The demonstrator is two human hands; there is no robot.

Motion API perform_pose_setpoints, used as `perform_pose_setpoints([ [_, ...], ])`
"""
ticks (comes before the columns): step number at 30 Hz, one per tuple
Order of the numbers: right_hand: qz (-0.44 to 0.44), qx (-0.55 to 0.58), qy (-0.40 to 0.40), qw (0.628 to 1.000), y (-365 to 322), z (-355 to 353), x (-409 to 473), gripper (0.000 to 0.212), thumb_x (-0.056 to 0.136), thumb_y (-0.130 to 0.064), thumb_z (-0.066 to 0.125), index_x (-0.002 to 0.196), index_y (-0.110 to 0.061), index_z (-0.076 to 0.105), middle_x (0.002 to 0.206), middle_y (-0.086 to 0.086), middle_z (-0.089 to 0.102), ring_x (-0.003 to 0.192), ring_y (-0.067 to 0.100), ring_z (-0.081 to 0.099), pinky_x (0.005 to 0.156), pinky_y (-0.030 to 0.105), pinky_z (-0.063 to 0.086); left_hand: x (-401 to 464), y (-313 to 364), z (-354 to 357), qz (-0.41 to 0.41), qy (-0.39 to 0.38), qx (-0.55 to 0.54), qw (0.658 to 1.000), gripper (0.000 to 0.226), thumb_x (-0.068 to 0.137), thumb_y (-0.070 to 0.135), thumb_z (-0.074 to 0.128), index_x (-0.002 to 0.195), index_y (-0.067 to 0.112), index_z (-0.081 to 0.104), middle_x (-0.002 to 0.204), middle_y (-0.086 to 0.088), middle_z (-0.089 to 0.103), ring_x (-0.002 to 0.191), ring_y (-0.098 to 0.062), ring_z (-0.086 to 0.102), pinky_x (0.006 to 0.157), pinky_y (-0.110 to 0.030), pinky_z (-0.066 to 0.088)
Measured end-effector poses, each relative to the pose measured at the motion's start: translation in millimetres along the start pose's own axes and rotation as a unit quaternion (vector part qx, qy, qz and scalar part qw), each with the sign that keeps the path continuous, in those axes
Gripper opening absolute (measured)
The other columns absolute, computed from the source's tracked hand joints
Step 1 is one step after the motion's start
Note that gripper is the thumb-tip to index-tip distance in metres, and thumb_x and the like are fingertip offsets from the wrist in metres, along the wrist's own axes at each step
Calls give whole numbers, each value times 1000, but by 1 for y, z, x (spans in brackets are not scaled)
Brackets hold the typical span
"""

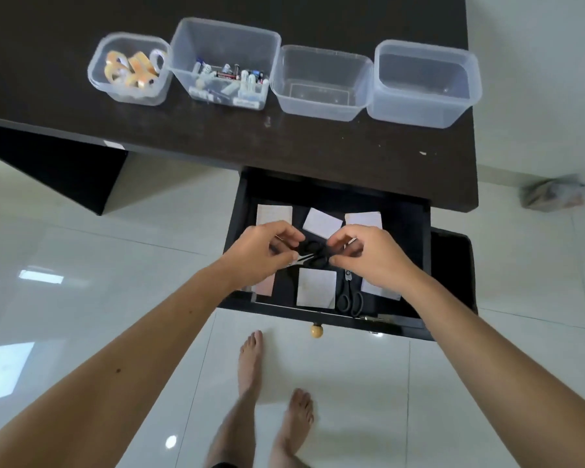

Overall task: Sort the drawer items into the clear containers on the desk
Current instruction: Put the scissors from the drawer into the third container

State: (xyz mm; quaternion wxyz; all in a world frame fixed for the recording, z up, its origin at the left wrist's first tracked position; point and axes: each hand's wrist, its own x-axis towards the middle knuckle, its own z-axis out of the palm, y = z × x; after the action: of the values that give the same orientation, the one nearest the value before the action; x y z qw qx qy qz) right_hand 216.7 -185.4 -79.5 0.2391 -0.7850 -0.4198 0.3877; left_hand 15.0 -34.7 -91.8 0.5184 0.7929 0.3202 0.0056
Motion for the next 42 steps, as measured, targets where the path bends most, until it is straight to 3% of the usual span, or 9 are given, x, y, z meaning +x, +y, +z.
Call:
perform_pose_setpoints([
  [8,38,-27,28,999,69,13,13,27,84,-16,90,108,-18,79,95,-3,76,88,15,75,88,35,63,31,-32,55,-8,15,61,998,24,95,19,77,118,23,73,112,10,72,101,-4,69,91,-28,60],
  [13,66,-85,88,990,77,22,27,28,85,-31,90,106,-15,80,92,1,77,89,20,73,90,40,61,50,-39,67,-2,37,149,988,36,90,28,82,123,25,70,118,9,68,95,-11,66,89,-34,59],
  [18,73,-168,75,980,72,28,34,28,87,-42,86,93,-15,81,89,2,77,93,22,72,88,37,58,57,-37,68,-7,29,206,978,50,86,33,85,130,26,63,129,5,59,97,-13,60,92,-39,56],
  [24,111,-119,99,982,69,34,31,13,90,-30,81,87,-18,83,79,1,79,85,20,74,83,34,61,59,-35,68,-34,22,182,982,66,81,32,89,139,23,58,127,4,62,94,-11,54,96,-36,53],
  [27,119,-88,107,983,66,33,28,7,87,-28,80,83,-21,81,74,-6,77,78,6,70,76,23,56,59,-36,69,-52,21,145,988,71,79,26,92,141,22,58,123,4,62,93,-12,57,91,-32,54],
  [30,110,-33,106,988,68,31,23,9,85,-23,83,83,-21,75,62,-13,72,67,-13,66,67,3,43,57,-37,69,-53,23,115,992,62,78,22,92,134,23,66,116,4,61,91,-13,59,86,-27,53],
  [33,88,13,89,992,69,28,19,14,84,-24,88,88,-22,75,66,-12,76,68,-13,67,65,-2,41,55,-38,68,-50,9,114,992,37,81,22,90,114,24,74,109,5,63,94,-12,59,89,-29,54],
  [37,62,71,63,994,66,21,13,7,89,-28,86,91,-25,80,79,-8,79,67,-6,69,70,8,50,50,-36,63,-71,-3,65,995,25,87,18,85,106,25,72,96,12,68,90,-5,62,88,-27,55],
  [42,55,147,77,985,50,4,6,7,97,-24,78,96,-18,76,90,2,79,73,17,79,70,24,64,42,-23,51,-71,53,-18,996,25,88,16,84,107,22,69,100,3,74,93,-18,70,84,-24,58],
])
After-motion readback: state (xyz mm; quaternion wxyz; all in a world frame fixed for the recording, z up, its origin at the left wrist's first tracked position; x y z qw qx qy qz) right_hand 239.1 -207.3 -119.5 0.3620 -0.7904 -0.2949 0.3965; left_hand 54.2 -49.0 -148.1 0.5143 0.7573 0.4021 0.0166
